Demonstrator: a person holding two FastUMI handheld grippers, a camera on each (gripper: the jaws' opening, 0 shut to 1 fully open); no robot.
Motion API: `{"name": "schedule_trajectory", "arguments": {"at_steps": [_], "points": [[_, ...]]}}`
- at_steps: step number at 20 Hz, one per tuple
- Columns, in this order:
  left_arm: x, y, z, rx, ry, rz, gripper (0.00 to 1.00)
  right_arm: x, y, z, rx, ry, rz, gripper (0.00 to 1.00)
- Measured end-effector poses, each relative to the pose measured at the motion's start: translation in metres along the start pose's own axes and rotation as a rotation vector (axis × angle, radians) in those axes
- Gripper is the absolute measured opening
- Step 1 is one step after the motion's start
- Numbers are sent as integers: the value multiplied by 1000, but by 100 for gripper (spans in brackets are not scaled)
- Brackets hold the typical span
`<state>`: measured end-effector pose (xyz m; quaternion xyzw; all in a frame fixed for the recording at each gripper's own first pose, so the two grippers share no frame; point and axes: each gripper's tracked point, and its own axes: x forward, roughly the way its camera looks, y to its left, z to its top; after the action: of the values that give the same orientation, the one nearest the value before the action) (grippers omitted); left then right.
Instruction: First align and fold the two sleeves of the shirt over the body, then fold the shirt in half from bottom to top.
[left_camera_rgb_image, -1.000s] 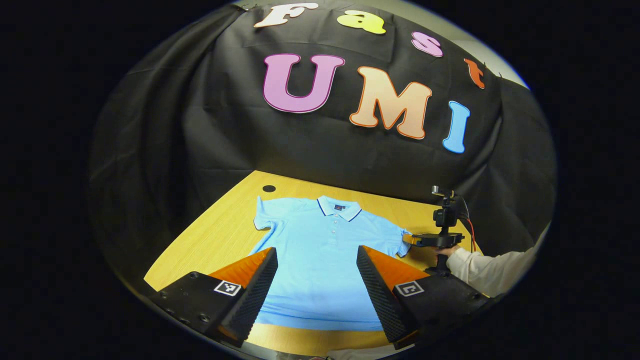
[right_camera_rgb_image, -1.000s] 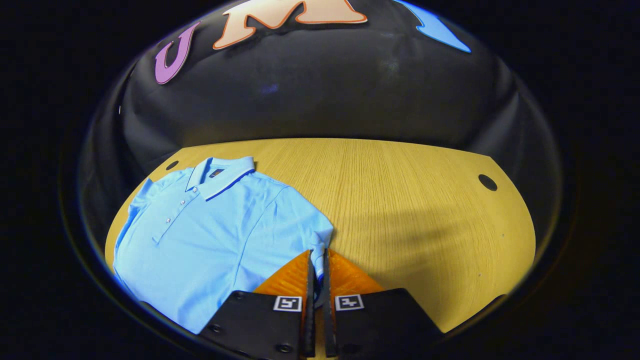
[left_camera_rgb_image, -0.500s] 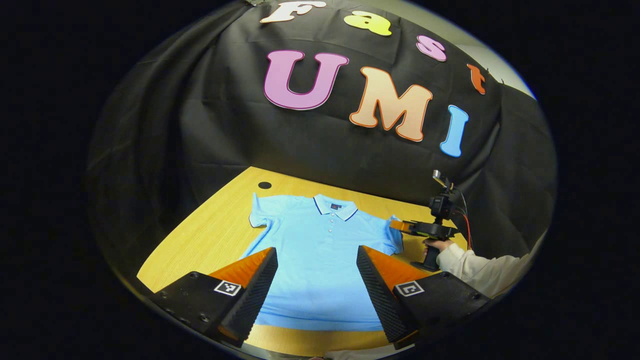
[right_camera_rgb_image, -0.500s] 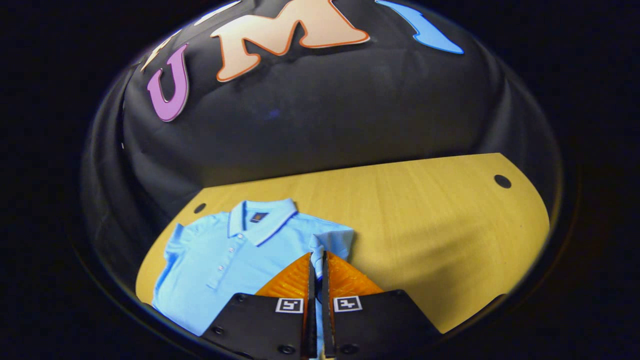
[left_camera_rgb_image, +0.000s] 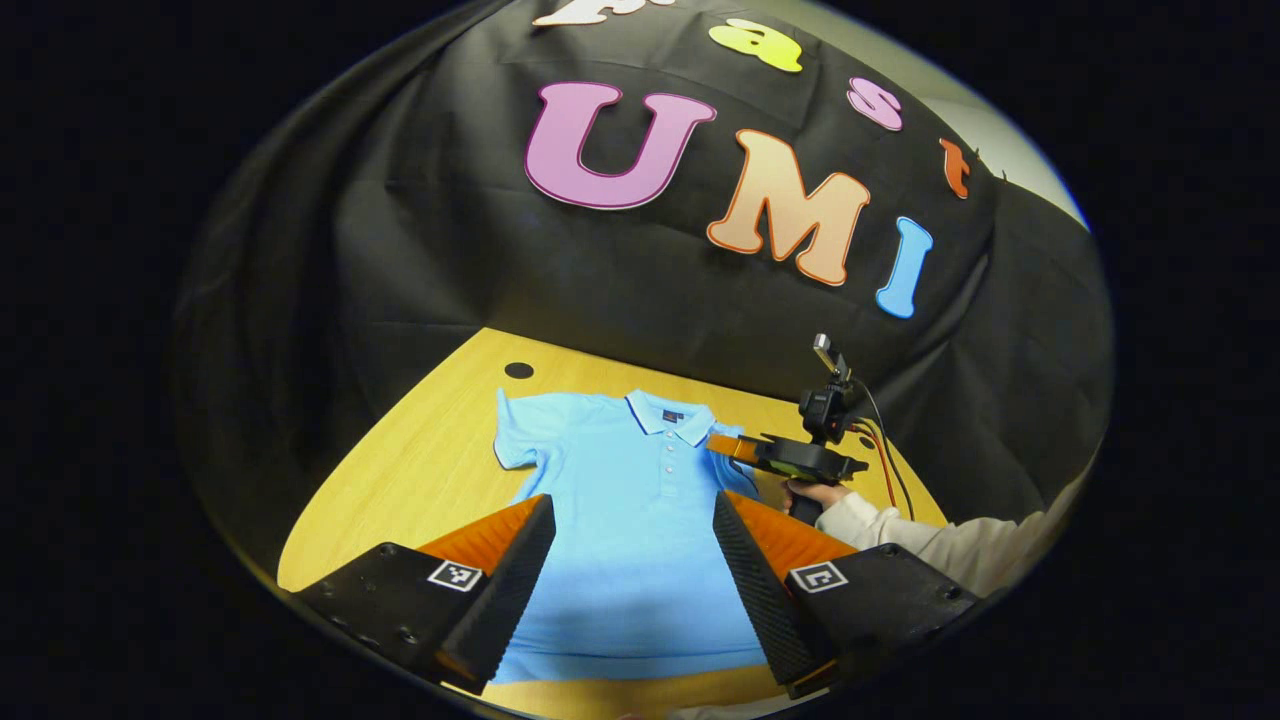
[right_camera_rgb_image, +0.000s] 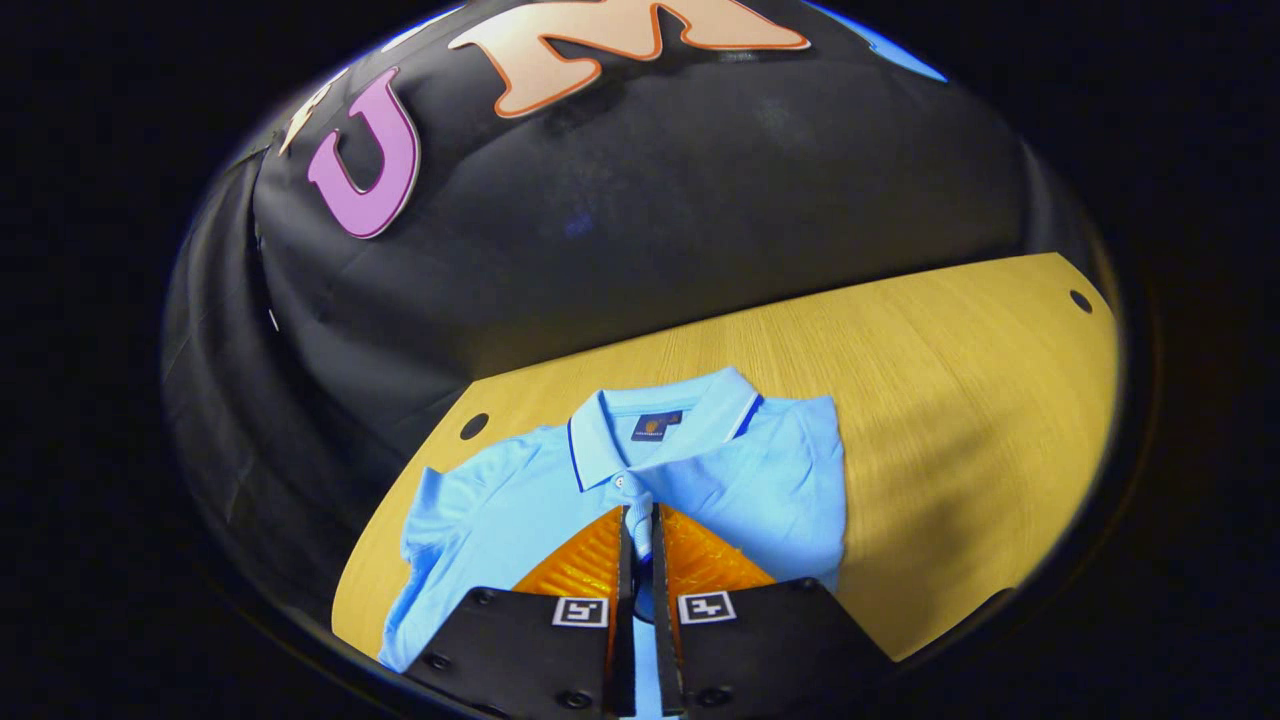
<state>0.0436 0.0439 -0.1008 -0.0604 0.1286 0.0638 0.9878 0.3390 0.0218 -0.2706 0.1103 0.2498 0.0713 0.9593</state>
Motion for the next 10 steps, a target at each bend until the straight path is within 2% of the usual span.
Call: {"name": "schedule_trajectory", "arguments": {"at_steps": [1, 2, 5, 8, 9, 10], "points": [[6, 9, 3, 4, 0, -2, 95, 3, 1, -4, 5, 8, 3, 7], [12, 18, 7, 11, -2, -6, 95, 3, 2, -7, 1, 10, -1, 14], [40, 52, 17, 36, -13, 19, 95, -5, -2, -4, -57, -12, -53, 93], [76, 83, 26, 101, -21, 45, 95, -32, -2, 0, -76, -42, -93, 99], [90, 93, 31, 123, -28, 54, 95, -45, -2, 1, -58, -54, -106, 94], [105, 101, 34, 138, -30, 56, 95, -60, -2, 0, -35, -63, -116, 95]]}}
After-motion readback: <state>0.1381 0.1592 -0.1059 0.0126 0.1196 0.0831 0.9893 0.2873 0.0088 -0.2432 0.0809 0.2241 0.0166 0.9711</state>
